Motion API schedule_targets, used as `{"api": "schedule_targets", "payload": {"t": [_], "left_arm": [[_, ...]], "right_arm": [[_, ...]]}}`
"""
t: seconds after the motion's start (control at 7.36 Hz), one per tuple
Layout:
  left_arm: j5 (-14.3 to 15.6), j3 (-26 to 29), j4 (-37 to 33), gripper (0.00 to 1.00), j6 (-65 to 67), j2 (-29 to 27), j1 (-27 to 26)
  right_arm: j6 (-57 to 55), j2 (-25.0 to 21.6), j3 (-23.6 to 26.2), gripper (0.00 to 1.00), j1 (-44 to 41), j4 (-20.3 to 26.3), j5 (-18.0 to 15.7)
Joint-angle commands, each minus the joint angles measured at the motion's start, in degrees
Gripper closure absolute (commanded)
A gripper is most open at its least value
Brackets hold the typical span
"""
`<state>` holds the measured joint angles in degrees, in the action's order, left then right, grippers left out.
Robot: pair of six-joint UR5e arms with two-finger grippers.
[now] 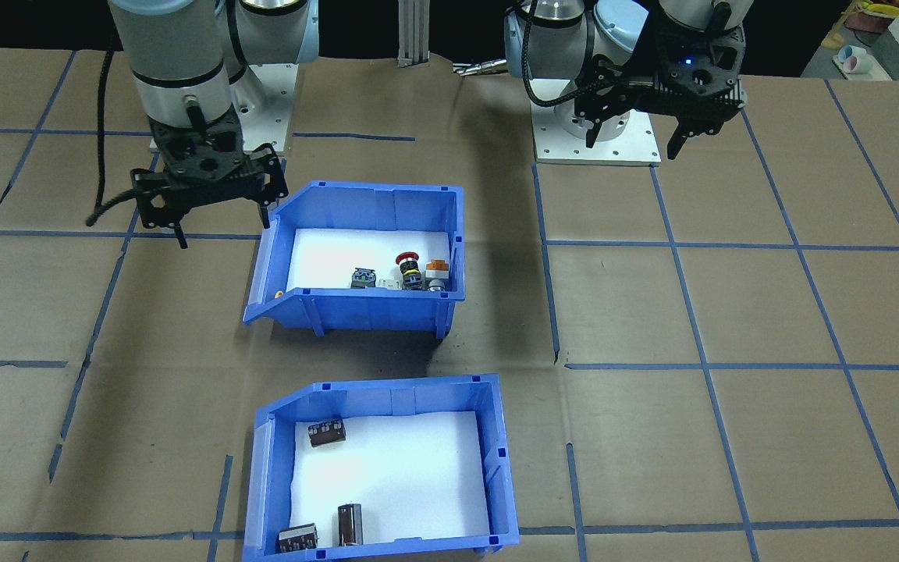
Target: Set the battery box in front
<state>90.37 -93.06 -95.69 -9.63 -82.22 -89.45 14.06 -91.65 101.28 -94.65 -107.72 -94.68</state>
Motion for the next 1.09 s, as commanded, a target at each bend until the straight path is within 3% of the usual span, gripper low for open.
{"api": "schedule_targets", "payload": {"t": [0.0, 0.14, 0.41, 0.95], "left_arm": [[0.51, -0.36, 0.07, 0.01, -0.04, 0.05, -0.55], [0.51, -0.45, 0.07, 0.01, 0.13, 0.39, -0.55], [0.6, -0.54, 0.07, 0.01, 0.13, 0.4, -0.55], [0.69, -0.63, -0.02, 0.01, 0.13, 0.57, -0.55]], "right_arm": [[-15.4, 0.07, -6.77, 0.0, 3.68, 9.67, 0.46], [-20.86, 0.41, -8.28, 0.0, 3.68, 13.38, 2.46], [-22.33, 2.52, -8.47, 0.0, 3.77, 13.85, 3.18], [-22.33, 1.91, -8.65, 0.0, 4.04, 15.7, 3.27]]}}
